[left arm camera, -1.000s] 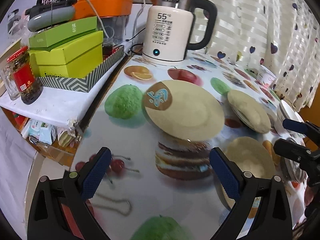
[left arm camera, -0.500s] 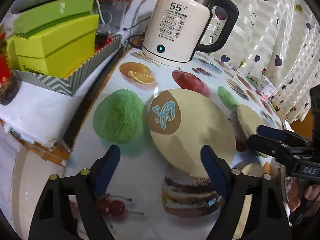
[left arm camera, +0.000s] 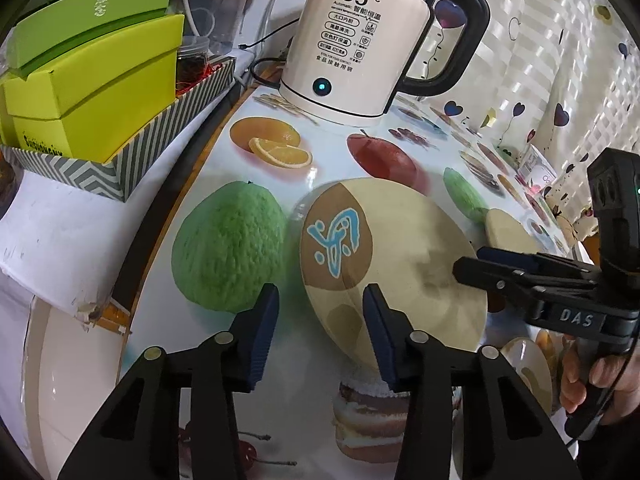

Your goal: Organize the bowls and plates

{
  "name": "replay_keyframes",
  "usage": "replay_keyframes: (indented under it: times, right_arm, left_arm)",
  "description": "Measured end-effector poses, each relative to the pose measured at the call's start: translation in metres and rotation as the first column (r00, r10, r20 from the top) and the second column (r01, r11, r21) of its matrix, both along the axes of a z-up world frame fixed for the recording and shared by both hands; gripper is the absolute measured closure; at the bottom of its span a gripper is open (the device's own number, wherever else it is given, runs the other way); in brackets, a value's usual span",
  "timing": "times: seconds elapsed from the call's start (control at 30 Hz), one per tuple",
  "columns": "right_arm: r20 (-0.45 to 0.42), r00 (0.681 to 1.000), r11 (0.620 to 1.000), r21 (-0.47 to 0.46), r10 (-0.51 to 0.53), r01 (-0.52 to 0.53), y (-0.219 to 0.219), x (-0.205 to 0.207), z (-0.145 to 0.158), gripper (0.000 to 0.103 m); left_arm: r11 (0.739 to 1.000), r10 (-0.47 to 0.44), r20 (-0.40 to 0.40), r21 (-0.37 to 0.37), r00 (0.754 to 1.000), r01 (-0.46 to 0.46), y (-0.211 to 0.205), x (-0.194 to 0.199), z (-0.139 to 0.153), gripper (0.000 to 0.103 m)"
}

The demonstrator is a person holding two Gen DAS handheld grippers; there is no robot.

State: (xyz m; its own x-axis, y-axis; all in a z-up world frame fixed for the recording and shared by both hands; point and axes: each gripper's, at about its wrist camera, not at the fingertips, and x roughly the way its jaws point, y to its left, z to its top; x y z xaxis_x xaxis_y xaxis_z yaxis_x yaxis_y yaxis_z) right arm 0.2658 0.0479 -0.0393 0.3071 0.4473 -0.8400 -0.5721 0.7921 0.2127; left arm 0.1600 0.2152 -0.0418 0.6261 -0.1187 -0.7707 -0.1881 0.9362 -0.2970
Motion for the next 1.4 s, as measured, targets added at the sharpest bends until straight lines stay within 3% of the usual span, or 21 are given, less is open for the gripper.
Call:
replay_keyframes:
  times: [0.23,0.37,1.4]
  right_arm:
    - [-0.014,1.0,1.0,-0.006,0.0,0.0,0.007,0.006,-0.007,0.055]
    - [-0.019,1.0,1.0,0.003,0.005,-0.005,0.01,0.008,-0.007,0.069]
    - [-0.019,1.0,1.0,0.021,-0.014,0.015,-0.016,-0.015,0.013,0.07]
  left_arm:
    - [1.0,-0.008,-0.005,0.007,1.0,0.008,0.0,0.011,0.0,0.065]
    - [1.0,-0.027,-0.005,0.004,1.0,0.027,-0.003,0.016,-0.001,0.073]
    - [0.998,-0.057,0.022,-0.008,0.998,0.057,-0.029,-0.012,0.028,0.073]
